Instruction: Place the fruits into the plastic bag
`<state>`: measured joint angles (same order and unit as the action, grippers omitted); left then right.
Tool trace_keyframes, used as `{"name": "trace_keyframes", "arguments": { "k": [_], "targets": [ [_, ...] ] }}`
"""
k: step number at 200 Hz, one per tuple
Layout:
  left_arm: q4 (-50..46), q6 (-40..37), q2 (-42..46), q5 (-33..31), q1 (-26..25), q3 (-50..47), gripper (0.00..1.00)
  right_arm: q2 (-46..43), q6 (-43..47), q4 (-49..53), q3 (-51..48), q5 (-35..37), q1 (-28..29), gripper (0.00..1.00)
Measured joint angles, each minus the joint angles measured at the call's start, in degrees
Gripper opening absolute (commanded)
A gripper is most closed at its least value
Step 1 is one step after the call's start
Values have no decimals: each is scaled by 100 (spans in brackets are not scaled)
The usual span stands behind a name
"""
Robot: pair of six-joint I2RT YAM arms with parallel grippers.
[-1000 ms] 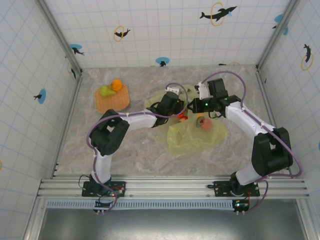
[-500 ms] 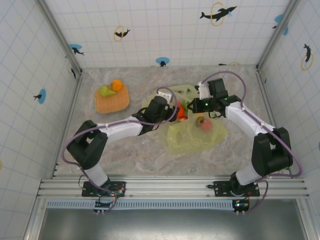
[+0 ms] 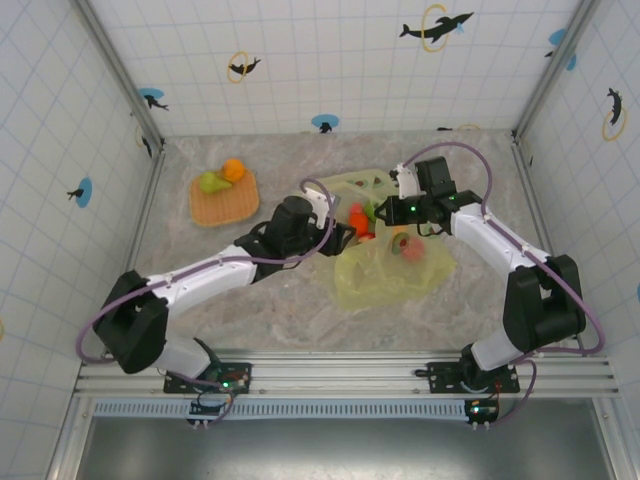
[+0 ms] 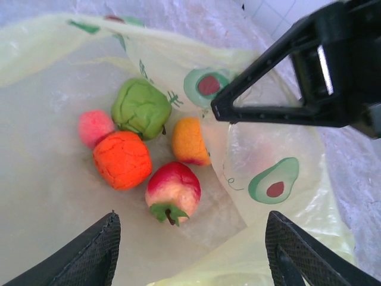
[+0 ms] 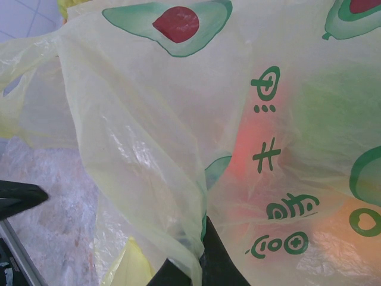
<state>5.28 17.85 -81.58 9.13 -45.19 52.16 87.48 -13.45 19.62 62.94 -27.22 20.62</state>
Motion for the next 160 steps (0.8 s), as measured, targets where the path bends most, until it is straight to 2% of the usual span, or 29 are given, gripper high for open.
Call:
{"name": "trace_keyframes", "arguments": {
  "k": [58, 117, 160],
  "targets": [
    [-409, -7, 955, -127, 782, -2, 68, -2, -50, -55, 0, 0, 44, 0],
    [-662, 247, 1390, -916, 2015, -42, 69, -271, -90, -155, 0, 37, 219, 0],
    [-706, 581, 1589, -1364, 2649, -284, 70, -597, -87, -125, 0, 184, 466, 0]
  ]
}}
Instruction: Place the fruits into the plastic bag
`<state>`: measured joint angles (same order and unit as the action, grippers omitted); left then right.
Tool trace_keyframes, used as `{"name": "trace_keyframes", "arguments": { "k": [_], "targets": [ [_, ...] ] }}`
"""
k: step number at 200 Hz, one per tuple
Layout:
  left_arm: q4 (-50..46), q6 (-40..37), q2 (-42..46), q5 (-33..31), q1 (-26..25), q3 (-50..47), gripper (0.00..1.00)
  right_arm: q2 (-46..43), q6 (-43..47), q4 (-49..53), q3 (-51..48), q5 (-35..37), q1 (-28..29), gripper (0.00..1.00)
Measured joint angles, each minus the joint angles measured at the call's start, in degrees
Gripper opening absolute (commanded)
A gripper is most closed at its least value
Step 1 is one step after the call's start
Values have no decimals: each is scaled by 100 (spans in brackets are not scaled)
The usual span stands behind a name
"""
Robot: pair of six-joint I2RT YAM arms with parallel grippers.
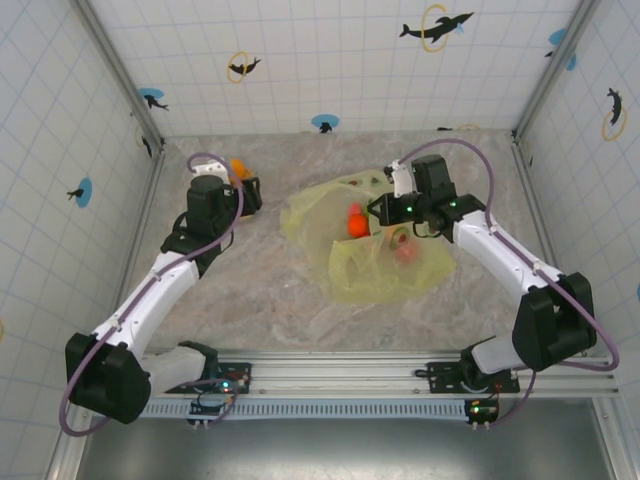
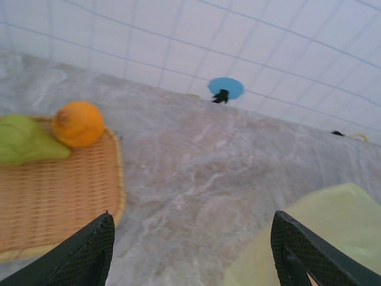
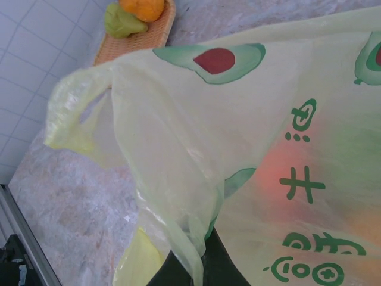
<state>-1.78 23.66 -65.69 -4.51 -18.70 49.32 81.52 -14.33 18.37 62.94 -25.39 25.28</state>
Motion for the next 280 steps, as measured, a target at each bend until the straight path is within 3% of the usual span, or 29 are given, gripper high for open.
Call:
{"name": "trace_keyframes", "arguments": {
  "k": [60, 122, 162, 186, 220, 237, 261, 280],
  "targets": [
    [24, 236, 13, -238, 76, -181, 71, -177, -24, 63, 0, 205, 273, 0],
    [216, 763, 570, 634, -11, -1635, 72, 20, -155, -46, 0, 267, 273, 0],
    [562, 1207, 820, 1123, -879, -2610, 75, 203, -170, -50, 0, 278, 271, 0],
    [1075, 1445, 461, 1252, -1532, -2800, 78, 229, -179, -55, 4, 282, 273, 0],
    [2015, 1696, -389, 1298, -1895, -2806, 78, 247, -216, -72, 44, 282, 273, 0],
    [2354, 1755, -846, 1346, -1947, -2763, 70, 247, -221, -72, 50, 280, 273, 0],
    [2780, 1917, -1523, 1545, -1989, -2564, 46, 247, -214, -72, 52, 282, 262, 0],
    [3099, 2000, -1759, 1749, -2061, -2446, 39, 245, -212, -70, 52, 315, 238, 0]
  ]
}}
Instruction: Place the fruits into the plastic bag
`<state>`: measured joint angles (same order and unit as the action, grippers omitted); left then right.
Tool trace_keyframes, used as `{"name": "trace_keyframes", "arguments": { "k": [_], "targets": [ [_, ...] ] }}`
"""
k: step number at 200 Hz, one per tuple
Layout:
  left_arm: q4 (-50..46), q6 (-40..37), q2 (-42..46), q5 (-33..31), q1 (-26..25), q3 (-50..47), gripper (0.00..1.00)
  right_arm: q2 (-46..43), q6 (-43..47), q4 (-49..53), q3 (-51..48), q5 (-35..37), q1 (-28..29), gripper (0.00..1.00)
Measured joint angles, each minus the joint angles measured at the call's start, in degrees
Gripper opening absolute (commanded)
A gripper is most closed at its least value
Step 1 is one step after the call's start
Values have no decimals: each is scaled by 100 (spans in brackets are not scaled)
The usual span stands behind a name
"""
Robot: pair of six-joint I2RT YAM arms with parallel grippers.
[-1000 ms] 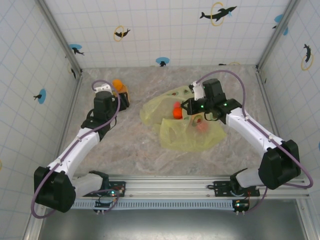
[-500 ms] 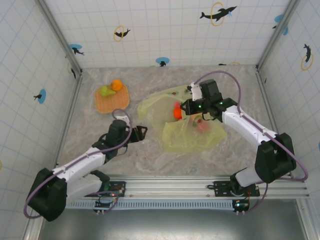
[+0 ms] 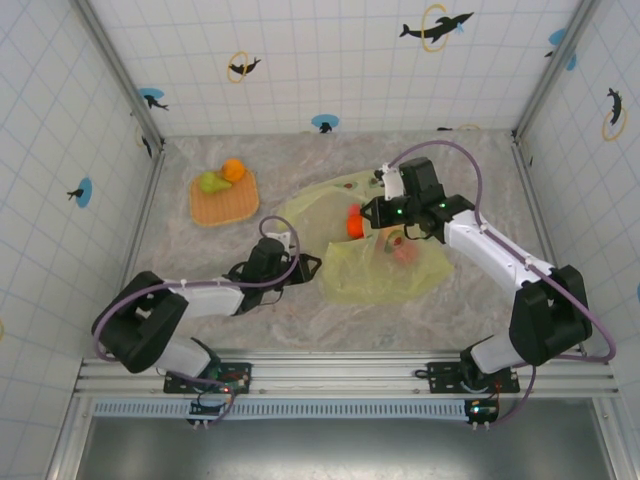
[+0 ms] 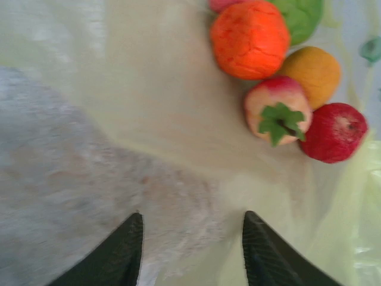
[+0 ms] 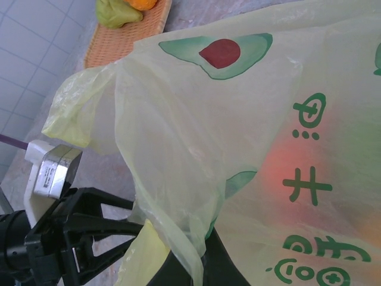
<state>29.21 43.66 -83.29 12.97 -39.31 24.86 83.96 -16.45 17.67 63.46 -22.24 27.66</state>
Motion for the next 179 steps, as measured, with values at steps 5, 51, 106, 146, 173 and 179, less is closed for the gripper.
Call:
{"name": "trace_keyframes", "arguments": {
  "k": [5, 51, 106, 146, 173, 179],
  "targets": [
    [57, -7, -35, 44, -22, 52, 37, 0, 4, -2, 0, 17, -7, 0],
    [315, -197, -328, 295, -116, 713, 2, 0, 39, 20, 2, 131, -68, 0],
    [-66, -330, 55, 590, -116, 1029, 0, -162, 260, 356, 195, 470, -216, 0],
    [-247, -361, 844, 750, -116, 1436, 0, -529, 367, 450, 229, 778, -470, 0],
    [-590, -533, 879, 546, -116, 1561, 3, -546, 363, 455, 229, 807, -490, 0],
    [-732, -588, 876, 435, -116, 1561, 10, -546, 363, 452, 229, 798, -487, 0]
  ]
}}
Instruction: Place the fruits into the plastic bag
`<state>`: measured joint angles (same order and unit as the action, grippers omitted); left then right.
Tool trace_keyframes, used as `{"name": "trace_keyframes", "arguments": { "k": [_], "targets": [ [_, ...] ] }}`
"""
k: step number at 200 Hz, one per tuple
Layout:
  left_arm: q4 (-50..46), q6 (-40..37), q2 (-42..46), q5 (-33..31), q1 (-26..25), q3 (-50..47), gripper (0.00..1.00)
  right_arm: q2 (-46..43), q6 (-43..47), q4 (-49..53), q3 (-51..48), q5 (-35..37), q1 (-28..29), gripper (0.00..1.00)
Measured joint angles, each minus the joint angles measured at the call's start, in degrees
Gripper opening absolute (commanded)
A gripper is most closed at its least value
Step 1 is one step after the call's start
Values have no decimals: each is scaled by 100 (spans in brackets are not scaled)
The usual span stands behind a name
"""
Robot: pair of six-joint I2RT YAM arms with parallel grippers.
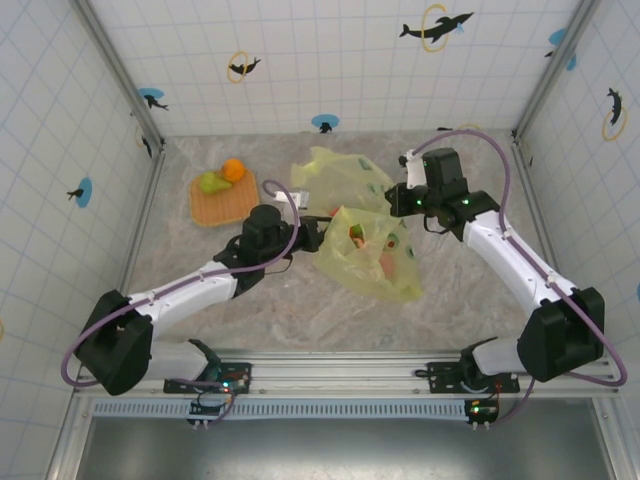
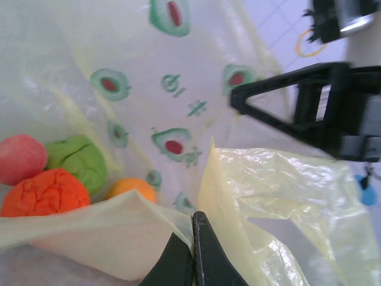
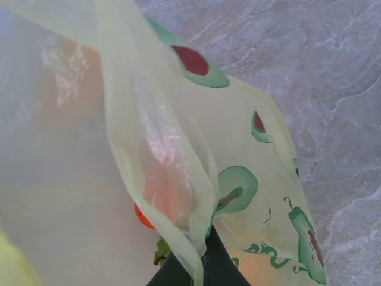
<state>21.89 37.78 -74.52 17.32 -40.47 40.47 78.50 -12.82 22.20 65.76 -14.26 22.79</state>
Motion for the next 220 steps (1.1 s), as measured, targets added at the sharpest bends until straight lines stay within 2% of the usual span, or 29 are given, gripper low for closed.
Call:
{"name": "trace_keyframes", "arguments": {
  "k": [15, 30, 77, 111, 137, 164, 191, 220],
  "targets": [
    [-385, -179, 0, -295, 0, -2, 30, 7, -15, -7, 0, -22, 4, 0],
    [-721, -356, 2, -560, 2, -2, 42, 33, -31, -22, 0, -66, 4, 0],
    [-1661, -883, 400, -1086, 81, 0, 64, 146, -133, -157, -2, -195, 4, 0],
    [-2240, -1252, 1080, -1161, 599, 0, 77, 149, -173, -219, 0, -208, 4, 0],
    [-2592, -1438, 1624, -824, 1351, 24, 79, 149, -190, -275, -2, -201, -2, 0],
    [-2909, -1493, 1770, -614, 2155, 214, 79, 149, -262, -378, -15, -190, -2, 0],
    [-3005, -1458, 1757, -667, 2852, 466, 80, 149, -361, -492, -63, -129, -4, 0],
    [-2846, -1213, 1370, -887, 3469, 699, 80, 188, -446, -507, -111, 267, -105, 0]
  ]
}}
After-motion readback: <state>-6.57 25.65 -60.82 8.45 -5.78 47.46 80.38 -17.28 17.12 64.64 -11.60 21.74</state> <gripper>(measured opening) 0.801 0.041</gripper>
